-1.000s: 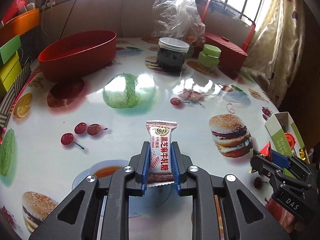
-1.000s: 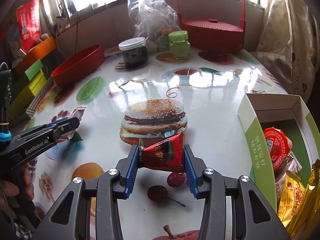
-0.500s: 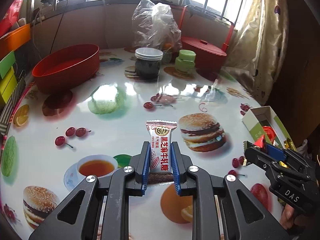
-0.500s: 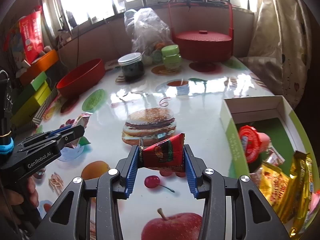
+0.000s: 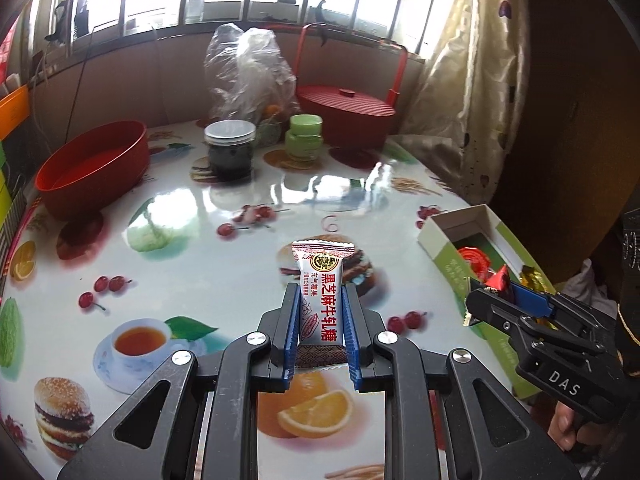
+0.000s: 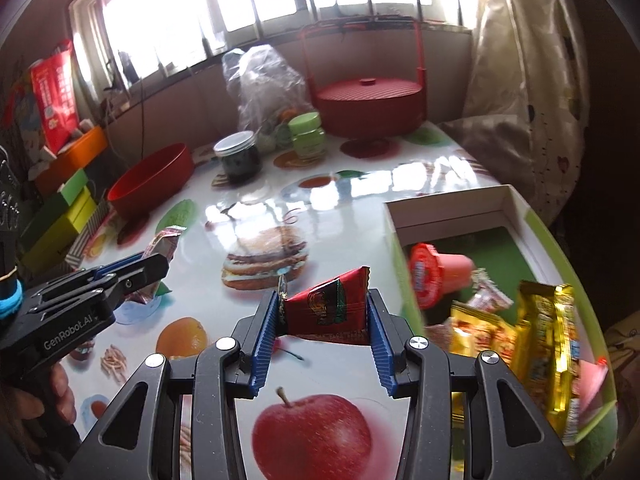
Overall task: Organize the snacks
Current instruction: 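Carry the white packet and red snack over the green box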
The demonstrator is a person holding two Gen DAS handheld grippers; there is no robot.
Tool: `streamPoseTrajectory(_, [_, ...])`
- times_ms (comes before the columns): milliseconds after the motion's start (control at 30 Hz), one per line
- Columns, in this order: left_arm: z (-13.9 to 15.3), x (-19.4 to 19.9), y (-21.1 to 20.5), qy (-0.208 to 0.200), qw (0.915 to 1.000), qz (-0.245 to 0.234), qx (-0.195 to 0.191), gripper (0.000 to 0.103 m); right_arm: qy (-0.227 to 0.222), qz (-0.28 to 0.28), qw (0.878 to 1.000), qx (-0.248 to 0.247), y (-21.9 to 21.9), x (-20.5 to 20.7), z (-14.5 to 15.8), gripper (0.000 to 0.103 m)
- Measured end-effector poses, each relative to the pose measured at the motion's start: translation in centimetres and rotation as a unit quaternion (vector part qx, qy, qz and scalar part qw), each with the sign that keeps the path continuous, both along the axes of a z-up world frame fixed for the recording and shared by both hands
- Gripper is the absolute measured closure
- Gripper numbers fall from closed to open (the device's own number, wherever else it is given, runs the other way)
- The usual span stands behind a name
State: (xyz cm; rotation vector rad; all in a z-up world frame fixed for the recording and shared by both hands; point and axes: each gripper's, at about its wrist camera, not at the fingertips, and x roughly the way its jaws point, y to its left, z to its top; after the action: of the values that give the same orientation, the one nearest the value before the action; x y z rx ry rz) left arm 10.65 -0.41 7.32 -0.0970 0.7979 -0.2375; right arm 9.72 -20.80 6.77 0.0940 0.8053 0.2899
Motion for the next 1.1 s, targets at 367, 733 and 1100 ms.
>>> streamPoseTrajectory(367, [0.9,-0.8,-4.4,-0.008,0.9987,-0.050,0.001,0.082,-0.005,-0.041,0.999,0.001,-4.1,-1.6,0.5,0.061])
streamPoseTrajectory(733, [1.3,-1.3,-8.1,-0.011,0.9961,-0.087,0.004,0.082,-0.010,-0.071,0.997,0.003,-7.4,-3.0,0.8,0.061])
streamPoseTrajectory(1100, [1.1,-0.8,-11.7,-0.007,0.9921,-0.125,0.003,0.082,-0.008,-0.107,0.994,0.001,-10.9,-4.5,0.7,0.061])
